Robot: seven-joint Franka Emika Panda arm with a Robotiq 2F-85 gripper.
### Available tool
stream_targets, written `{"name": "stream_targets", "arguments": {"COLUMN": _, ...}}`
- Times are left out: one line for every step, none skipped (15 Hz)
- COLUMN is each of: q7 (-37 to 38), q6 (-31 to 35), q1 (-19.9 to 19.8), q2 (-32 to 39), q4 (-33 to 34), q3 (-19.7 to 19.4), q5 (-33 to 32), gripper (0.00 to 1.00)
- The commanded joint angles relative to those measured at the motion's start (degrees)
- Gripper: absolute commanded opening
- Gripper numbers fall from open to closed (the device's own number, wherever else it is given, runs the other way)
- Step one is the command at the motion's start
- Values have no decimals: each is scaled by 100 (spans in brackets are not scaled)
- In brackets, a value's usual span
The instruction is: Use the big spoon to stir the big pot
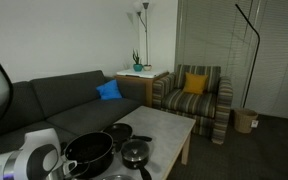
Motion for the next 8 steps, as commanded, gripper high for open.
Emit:
{"name": "stream_targets", "arguments": {"q7": 356, "q6": 169, "q1": 220, "q2": 63, "q4": -148, "q3": -46, "q5": 39, "gripper": 100}}
{"name": "stream_targets", "arguments": {"q7": 361, "q6": 118, "q1": 200, "q2": -2, "q4": -222, "q3": 9, "q5": 64, "gripper": 100}}
{"name": "stream_targets", "arguments": {"q7": 376, "q6": 93, "q1": 201, "q2": -42, "q4": -272, "q3": 46, "q5": 73, "gripper": 100}}
{"name": "stream_targets", "arguments": {"q7": 350, "q6": 74, "q1": 182, "q2": -77, "q4": -321, "q3": 113, "q5": 82, "gripper": 100}}
{"name": "stream_targets", "arguments": {"q7": 324, "q6": 75, "q1": 166, "q2": -84, "q4": -342, "q3": 172, "q5": 87, "gripper": 100}}
{"name": "stream_targets", "arguments": {"q7": 318, "q6": 53, "q1": 159, "q2": -80, "q4": -349, "q3": 225, "q5": 108, "gripper": 100}}
{"name": "stream_targets", "arguments": {"q7": 308, "q6": 33, "q1": 159, "q2": -65, "q4": -332, "q3": 259, "q5": 109, "gripper": 100}}
{"name": "stream_targets", "arguments": {"q7": 303, "q6": 35, "q1": 149, "q2": -71, "q4": -343, "q3": 292, "q5": 109, "gripper": 100}}
